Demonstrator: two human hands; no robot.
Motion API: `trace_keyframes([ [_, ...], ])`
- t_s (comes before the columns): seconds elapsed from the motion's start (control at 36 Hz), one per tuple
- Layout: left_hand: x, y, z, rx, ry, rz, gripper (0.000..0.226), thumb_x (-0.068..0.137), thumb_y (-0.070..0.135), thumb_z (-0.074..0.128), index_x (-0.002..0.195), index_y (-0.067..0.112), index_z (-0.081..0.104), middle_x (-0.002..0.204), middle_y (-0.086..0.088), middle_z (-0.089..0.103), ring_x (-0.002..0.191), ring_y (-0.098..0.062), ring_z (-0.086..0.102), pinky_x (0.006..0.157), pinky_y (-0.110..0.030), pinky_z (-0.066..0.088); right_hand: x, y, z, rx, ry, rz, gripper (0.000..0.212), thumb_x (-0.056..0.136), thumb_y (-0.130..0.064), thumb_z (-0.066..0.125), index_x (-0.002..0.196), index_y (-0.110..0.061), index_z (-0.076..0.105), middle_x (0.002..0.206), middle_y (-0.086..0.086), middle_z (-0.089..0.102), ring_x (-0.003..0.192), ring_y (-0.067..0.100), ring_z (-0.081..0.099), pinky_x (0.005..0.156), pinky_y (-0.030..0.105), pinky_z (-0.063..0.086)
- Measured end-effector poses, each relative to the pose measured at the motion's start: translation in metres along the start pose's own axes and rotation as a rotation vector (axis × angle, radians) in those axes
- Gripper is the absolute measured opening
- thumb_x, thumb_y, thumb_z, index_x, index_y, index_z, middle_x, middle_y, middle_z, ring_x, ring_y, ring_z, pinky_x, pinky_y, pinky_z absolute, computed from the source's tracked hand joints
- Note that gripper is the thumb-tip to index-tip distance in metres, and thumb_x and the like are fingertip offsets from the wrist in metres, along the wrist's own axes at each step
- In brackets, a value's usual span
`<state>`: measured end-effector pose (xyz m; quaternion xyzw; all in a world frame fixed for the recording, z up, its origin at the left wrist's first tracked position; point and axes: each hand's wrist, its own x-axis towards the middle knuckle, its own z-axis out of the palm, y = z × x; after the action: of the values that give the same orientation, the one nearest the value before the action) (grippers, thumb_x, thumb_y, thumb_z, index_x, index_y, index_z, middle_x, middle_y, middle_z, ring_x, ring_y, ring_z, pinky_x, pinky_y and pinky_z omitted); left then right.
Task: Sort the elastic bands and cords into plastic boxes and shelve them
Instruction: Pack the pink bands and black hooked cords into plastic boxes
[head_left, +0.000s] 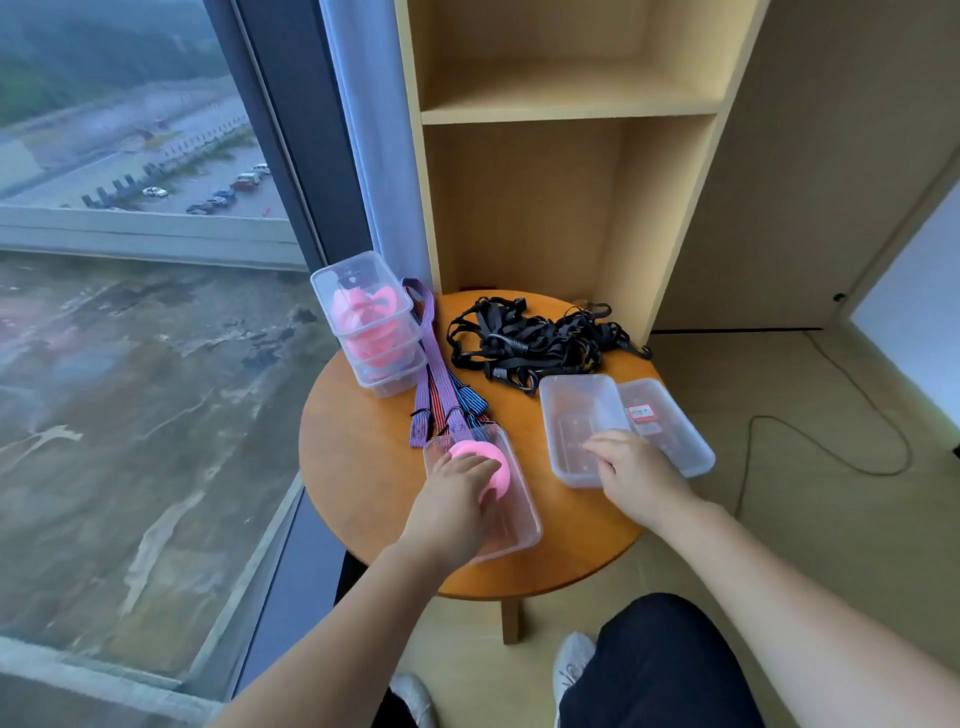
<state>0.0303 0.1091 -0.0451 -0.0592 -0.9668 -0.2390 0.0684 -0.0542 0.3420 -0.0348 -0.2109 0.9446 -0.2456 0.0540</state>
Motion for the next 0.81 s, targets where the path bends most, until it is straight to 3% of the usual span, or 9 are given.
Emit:
trace_keyframes([
  [0.14, 0.006, 0.023, 0.01, -0.042, 0.016, -0.004, 0.037, 0.089, 0.01, 0.055, 0.125, 0.012, 0.064, 0.128, -0.004, 0.063, 0.122, -0.025, 0.05, 0.103, -0.029, 0.034, -0.014, 0.044, -0.01, -0.045, 0.074, 0.097, 0.031, 0.094, 0.002, 0.047, 0.119, 0.003, 0.065, 0.124, 0.012, 0.062, 0.117, 0.03, 0.055, 0.098, 0.04, 0.044],
  [0.25, 0.019, 0.049, 0.02, -0.07, 0.033, 0.053, 0.036, 0.086, 0.005, 0.057, 0.12, 0.009, 0.066, 0.119, -0.007, 0.067, 0.113, -0.028, 0.057, 0.095, -0.031, 0.041, -0.02, 0.076, -0.017, -0.167, -0.079, 0.183, 0.024, 0.09, 0.003, 0.041, 0.095, -0.01, 0.06, 0.105, 0.001, 0.057, 0.105, 0.03, 0.055, 0.082, 0.034, 0.046],
  [0.31, 0.026, 0.06, 0.026, -0.071, 0.027, 0.077, 0.037, 0.087, 0.005, 0.056, 0.123, 0.008, 0.065, 0.121, -0.008, 0.066, 0.115, -0.027, 0.056, 0.098, -0.032, 0.04, -0.02, 0.091, -0.016, -0.244, -0.139, 0.195, 0.034, 0.095, -0.001, 0.04, 0.124, -0.011, 0.056, 0.14, 0.004, 0.048, 0.133, 0.031, 0.042, 0.105, 0.036, 0.038],
  [0.33, 0.028, 0.064, 0.029, -0.073, 0.023, 0.086, 0.037, 0.087, 0.004, 0.056, 0.123, 0.007, 0.065, 0.121, -0.008, 0.066, 0.115, -0.028, 0.056, 0.099, -0.032, 0.039, -0.019, 0.097, -0.016, -0.267, -0.16, 0.219, 0.04, 0.099, -0.007, 0.04, 0.137, -0.011, 0.049, 0.155, 0.008, 0.033, 0.143, 0.03, 0.029, 0.115, 0.038, 0.028],
  [0.42, 0.039, 0.074, 0.037, -0.087, 0.015, 0.092, 0.037, 0.088, 0.002, 0.055, 0.124, 0.007, 0.064, 0.123, -0.008, 0.066, 0.118, -0.028, 0.054, 0.101, -0.033, 0.039, -0.013, 0.103, -0.019, -0.172, -0.128, 0.351, 0.049, 0.1, -0.029, 0.048, 0.147, -0.017, 0.04, 0.162, 0.012, 0.015, 0.146, 0.032, 0.018, 0.117, 0.041, 0.025],
  [0.47, 0.046, 0.08, 0.041, -0.099, 0.008, 0.072, 0.038, 0.089, 0.002, 0.055, 0.126, 0.008, 0.063, 0.126, -0.007, 0.064, 0.12, -0.028, 0.052, 0.101, -0.035, 0.041, -0.005, 0.104, -0.02, -0.057, -0.083, 0.453, 0.056, 0.098, -0.036, 0.052, 0.148, -0.015, 0.038, 0.16, 0.014, 0.017, 0.144, 0.034, 0.022, 0.112, 0.041, 0.031],
  [0.56, 0.058, 0.085, 0.048, -0.112, 0.001, 0.054, 0.037, 0.089, 0.001, 0.055, 0.124, 0.008, 0.064, 0.126, -0.008, 0.064, 0.12, -0.029, 0.052, 0.101, -0.035, 0.041, 0.008, 0.104, -0.02, -0.095, -0.063, 0.498, 0.054, 0.097, -0.039, 0.052, 0.142, -0.01, 0.042, 0.153, 0.015, 0.028, 0.139, 0.035, 0.03, 0.106, 0.042, 0.036],
  [0.67, 0.071, 0.089, 0.055, -0.094, -0.001, 0.064, 0.036, 0.087, 0.0, 0.056, 0.121, 0.007, 0.066, 0.123, -0.008, 0.065, 0.118, -0.029, 0.054, 0.101, -0.036, 0.041, 0.026, 0.108, -0.02, -0.098, 0.041, 0.597, 0.034, 0.099, -0.024, 0.051, 0.125, -0.003, 0.053, 0.129, 0.016, 0.049, 0.116, 0.033, 0.051, 0.092, 0.037, 0.045],
  [0.81, 0.083, 0.089, 0.062, -0.066, -0.013, 0.089, 0.038, 0.086, -0.001, 0.055, 0.121, 0.007, 0.066, 0.123, -0.008, 0.066, 0.12, -0.027, 0.054, 0.101, -0.031, 0.04, 0.04, 0.115, -0.021, -0.077, 0.038, 0.695, 0.028, 0.093, -0.012, 0.057, 0.118, 0.001, 0.059, 0.127, 0.018, 0.051, 0.114, 0.034, 0.054, 0.088, 0.035, 0.045],
])
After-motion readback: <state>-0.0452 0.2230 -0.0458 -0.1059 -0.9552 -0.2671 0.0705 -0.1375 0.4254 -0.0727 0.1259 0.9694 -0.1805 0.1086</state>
